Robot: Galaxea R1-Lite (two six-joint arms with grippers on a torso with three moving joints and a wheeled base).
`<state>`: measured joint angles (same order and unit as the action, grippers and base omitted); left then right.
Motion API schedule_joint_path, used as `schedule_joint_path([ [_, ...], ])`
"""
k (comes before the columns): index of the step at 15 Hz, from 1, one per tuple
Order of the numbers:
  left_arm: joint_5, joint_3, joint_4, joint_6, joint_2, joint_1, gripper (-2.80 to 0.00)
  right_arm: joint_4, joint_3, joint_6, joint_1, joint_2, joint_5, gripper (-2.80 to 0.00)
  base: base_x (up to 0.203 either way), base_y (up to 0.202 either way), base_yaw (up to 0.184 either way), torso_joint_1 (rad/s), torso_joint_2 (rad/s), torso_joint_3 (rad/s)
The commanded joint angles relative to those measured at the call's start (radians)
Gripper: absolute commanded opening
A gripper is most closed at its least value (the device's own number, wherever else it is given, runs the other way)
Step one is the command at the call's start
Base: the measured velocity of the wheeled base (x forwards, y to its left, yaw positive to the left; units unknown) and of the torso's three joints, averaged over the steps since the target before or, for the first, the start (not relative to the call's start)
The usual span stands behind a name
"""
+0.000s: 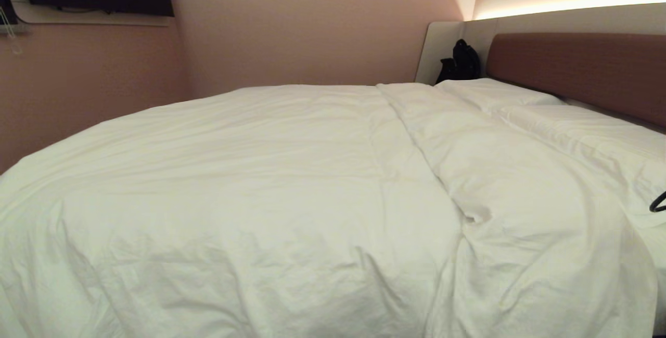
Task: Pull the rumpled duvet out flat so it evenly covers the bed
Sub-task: Flatten the corners of the folded blanket
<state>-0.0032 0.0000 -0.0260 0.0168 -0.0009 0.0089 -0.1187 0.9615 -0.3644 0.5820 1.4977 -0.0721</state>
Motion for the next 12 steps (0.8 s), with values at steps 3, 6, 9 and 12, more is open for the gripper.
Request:
schedule_joint_path([
  [3,0.0,0.0,0.0,0.0,0.001,0.0,-2.8,0.0,-0.046,0.038,0.031,0.009,0.003,-2.8,0.0,0.0,0.0,0.0,0.0,0.0],
  [6,0.0,0.0,0.0,0.0,0.001,0.0,-2.8,-0.003,-0.067,0.05,0.02,0.002,0.017,-2.8,0.0,0.0,0.0,0.0,0.0,0.0],
  [9,0.0,0.0,0.0,0.0,0.001,0.0,-2.8,-0.004,-0.122,0.111,0.001,-0.004,0.029,-2.8,0.0,0.0,0.0,0.0,0.0,0.0],
  [12,0.0,0.0,0.0,0.0,0.001,0.0,-2.8,0.001,-0.157,0.149,0.008,-0.008,0.055,-2.8,0.0,0.0,0.0,0.0,0.0,0.0],
])
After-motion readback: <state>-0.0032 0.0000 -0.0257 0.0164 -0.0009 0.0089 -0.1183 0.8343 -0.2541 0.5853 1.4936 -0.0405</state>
